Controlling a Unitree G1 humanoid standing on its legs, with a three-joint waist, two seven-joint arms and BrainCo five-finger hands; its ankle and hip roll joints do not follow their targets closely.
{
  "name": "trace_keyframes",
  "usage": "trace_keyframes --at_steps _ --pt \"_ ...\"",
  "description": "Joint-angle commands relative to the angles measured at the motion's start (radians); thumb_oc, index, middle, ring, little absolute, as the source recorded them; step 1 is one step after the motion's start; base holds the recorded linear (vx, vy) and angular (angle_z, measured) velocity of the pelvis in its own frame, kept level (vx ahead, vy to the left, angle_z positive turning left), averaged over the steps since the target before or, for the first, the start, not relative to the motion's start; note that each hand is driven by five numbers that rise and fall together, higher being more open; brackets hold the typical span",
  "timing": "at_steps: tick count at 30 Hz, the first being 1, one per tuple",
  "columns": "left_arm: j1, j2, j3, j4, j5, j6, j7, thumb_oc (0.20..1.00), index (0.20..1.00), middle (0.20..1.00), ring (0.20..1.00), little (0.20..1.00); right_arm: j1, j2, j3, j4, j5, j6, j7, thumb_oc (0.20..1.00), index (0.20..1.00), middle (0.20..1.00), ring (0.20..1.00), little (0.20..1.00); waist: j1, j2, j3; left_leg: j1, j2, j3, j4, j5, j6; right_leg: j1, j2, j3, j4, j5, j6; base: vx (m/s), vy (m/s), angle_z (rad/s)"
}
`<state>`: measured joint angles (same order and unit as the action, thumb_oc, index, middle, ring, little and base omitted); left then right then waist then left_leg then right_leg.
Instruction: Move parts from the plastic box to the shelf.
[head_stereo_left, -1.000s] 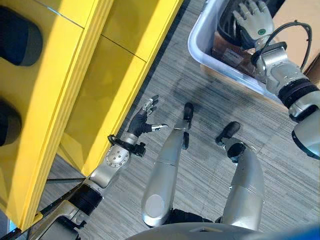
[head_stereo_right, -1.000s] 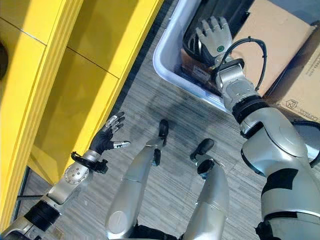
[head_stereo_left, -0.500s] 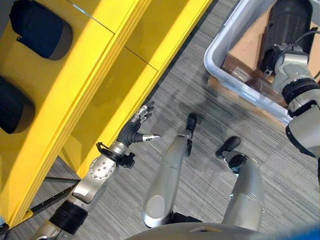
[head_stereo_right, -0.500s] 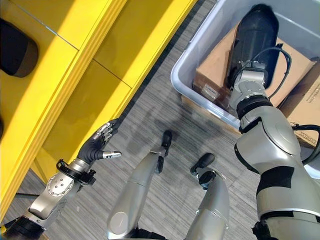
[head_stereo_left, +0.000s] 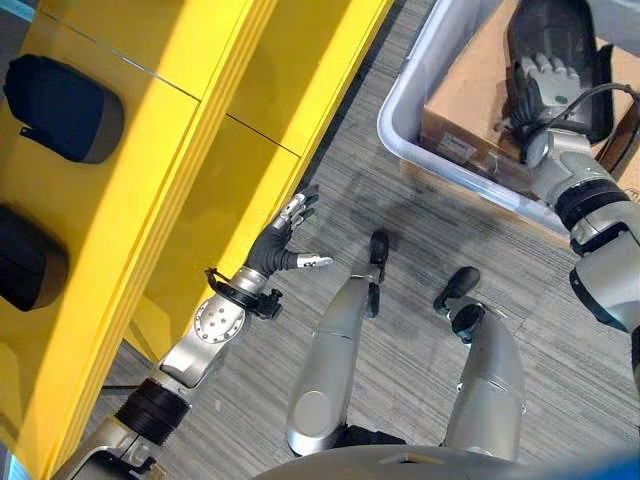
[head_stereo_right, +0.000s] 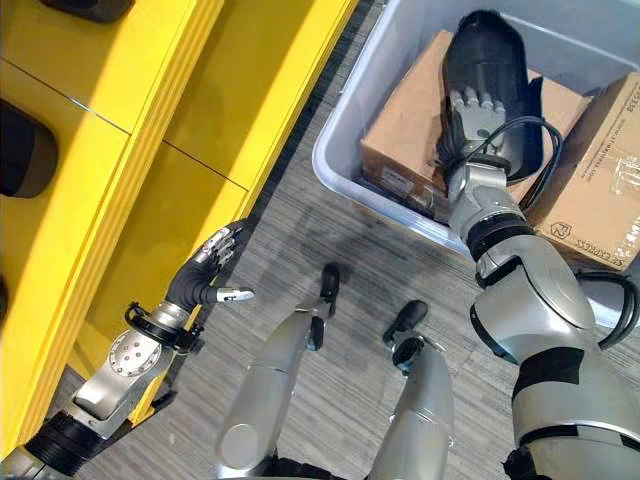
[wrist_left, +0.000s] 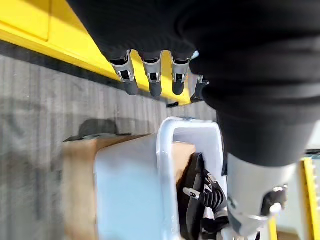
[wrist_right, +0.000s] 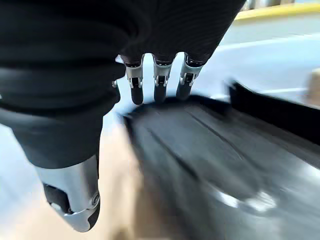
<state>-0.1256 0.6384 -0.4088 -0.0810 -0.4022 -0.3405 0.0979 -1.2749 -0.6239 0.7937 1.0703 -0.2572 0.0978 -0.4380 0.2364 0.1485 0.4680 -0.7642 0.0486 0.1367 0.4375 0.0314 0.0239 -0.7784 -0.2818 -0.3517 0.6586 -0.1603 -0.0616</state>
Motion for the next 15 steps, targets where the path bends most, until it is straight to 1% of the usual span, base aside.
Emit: trace_keyframes --at_steps 1,3,4,5,6,7,8,9,10,11,12,15 --pt "0.001 -0.029 0.020 -0.063 0.050 -0.114 0.080 1.000 1.000 1.000 1.000 1.000 0.011 -0.050 -0.061 -0.108 0.024 -0.109 -0.180 1.000 1.000 1.000 1.000 1.000 -0.016 0.017 0.052 0.048 0.050 -0.038 0.014 -0.107 -0.040 0.069 0.008 0.079 -0.046 -0.004 0.100 -0.01 0.035 -0.12" --pt "-0.008 -0.036 0.028 -0.081 0.063 -0.139 0.107 1.000 1.000 1.000 1.000 1.000 0.050 -0.047 -0.119 -0.203 0.034 -0.139 -0.253 1.000 1.000 1.000 1.000 1.000 -0.033 0.014 0.052 0.065 0.049 -0.032 0.009 -0.110 -0.042 0.080 0.015 0.091 -0.054 -0.006 0.100 -0.01 0.031 -0.07" --pt "-0.009 -0.036 0.033 -0.093 0.084 -0.159 0.129 1.000 1.000 1.000 1.000 1.000 0.074 -0.042 -0.151 -0.247 0.041 -0.166 -0.284 1.000 1.000 1.000 1.000 1.000 -0.041 0.012 0.052 0.075 0.050 -0.028 0.004 -0.111 -0.042 0.085 0.019 0.097 -0.060 -0.005 0.100 -0.01 0.020 -0.12" --pt "-0.017 -0.041 0.036 -0.101 0.097 -0.174 0.143 1.000 1.000 1.000 1.000 1.000 0.097 -0.033 -0.180 -0.293 0.036 -0.179 -0.313 1.000 1.000 1.000 1.000 1.000 -0.049 0.009 0.052 0.083 0.050 -0.024 -0.001 -0.112 -0.044 0.091 0.023 0.102 -0.067 -0.004 0.100 -0.01 0.010 -0.19" --pt "-0.020 -0.043 0.037 -0.106 0.099 -0.177 0.146 1.000 1.000 1.000 1.000 1.000 0.105 -0.031 -0.189 -0.309 0.034 -0.181 -0.321 1.000 1.000 1.000 1.000 1.000 -0.052 0.008 0.052 0.087 0.050 -0.023 -0.003 -0.112 -0.044 0.093 0.024 0.104 -0.069 -0.004 0.100 -0.02 0.007 -0.16" --pt "-0.041 -0.053 0.047 -0.134 0.122 -0.215 0.173 1.000 1.000 1.000 1.000 1.000 0.169 -0.014 -0.252 -0.394 0.040 -0.220 -0.359 1.000 1.000 1.000 1.000 1.000 -0.073 0.001 0.052 0.109 0.048 -0.014 -0.017 -0.112 -0.046 0.109 0.034 0.116 -0.088 -0.002 0.102 -0.02 -0.006 -0.12" --pt "-0.051 -0.056 0.049 -0.152 0.137 -0.223 0.188 1.000 1.000 1.000 1.000 1.000 0.207 -0.004 -0.283 -0.442 0.042 -0.227 -0.372 1.000 1.000 1.000 1.000 1.000 -0.082 -0.003 0.052 0.122 0.048 -0.011 -0.022 -0.114 -0.047 0.118 0.038 0.121 -0.098 -0.001 0.104 -0.03 -0.018 -0.10" --pt "-0.072 -0.064 0.063 -0.176 0.173 -0.240 0.234 1.000 1.000 1.000 1.000 1.000 0.271 0.012 -0.326 -0.505 0.060 -0.239 -0.379 1.000 1.000 1.000 1.000 1.000 -0.103 -0.011 0.052 0.145 0.050 -0.004 -0.036 -0.113 -0.051 0.136 0.047 0.129 -0.120 0.005 0.108 -0.02 -0.020 -0.16" --pt "-0.074 -0.064 0.063 -0.180 0.181 -0.245 0.244 1.000 1.000 1.000 1.000 1.000 0.281 0.013 -0.332 -0.514 0.060 -0.238 -0.380 1.000 1.000 1.000 1.000 1.000 -0.105 -0.013 0.052 0.150 0.050 -0.002 -0.039 -0.112 -0.052 0.140 0.048 0.130 -0.125 0.007 0.109 -0.03 -0.014 -0.19" --pt "-0.086 -0.066 0.070 -0.189 0.184 -0.257 0.255 1.000 1.000 1.000 1.000 1.000 0.318 0.019 -0.349 -0.550 0.057 -0.234 -0.389 1.000 1.000 1.000 1.000 1.000 -0.117 -0.019 0.052 0.166 0.053 0.005 -0.051 -0.111 -0.054 0.151 0.052 0.135 -0.140 0.012 0.112 -0.10 0.010 -0.24" --pt "-0.120 -0.074 0.086 -0.206 0.199 -0.271 0.255 1.000 1.000 1.000 1.000 1.000 0.387 0.027 -0.383 -0.607 0.056 -0.231 -0.406 1.000 1.000 1.000 1.000 1.000 -0.144 -0.029 0.052 0.183 0.062 0.033 -0.083 -0.083 -0.050 0.156 0.060 0.133 -0.180 0.045 0.106 -0.10 0.024 -0.22" --pt "-0.159 -0.085 0.087 -0.225 0.235 -0.274 0.274 1.000 1.000 1.000 1.000 1.000 0.483 0.035 -0.410 -0.707 0.050 -0.229 -0.424 1.000 1.000 1.000 1.000 1.000 -0.188 -0.042 0.052 0.231 0.079 0.064 -0.124 -0.072 -0.058 0.184 0.070 0.148 -0.224 0.064 0.112 -0.06 0.067 -0.37"
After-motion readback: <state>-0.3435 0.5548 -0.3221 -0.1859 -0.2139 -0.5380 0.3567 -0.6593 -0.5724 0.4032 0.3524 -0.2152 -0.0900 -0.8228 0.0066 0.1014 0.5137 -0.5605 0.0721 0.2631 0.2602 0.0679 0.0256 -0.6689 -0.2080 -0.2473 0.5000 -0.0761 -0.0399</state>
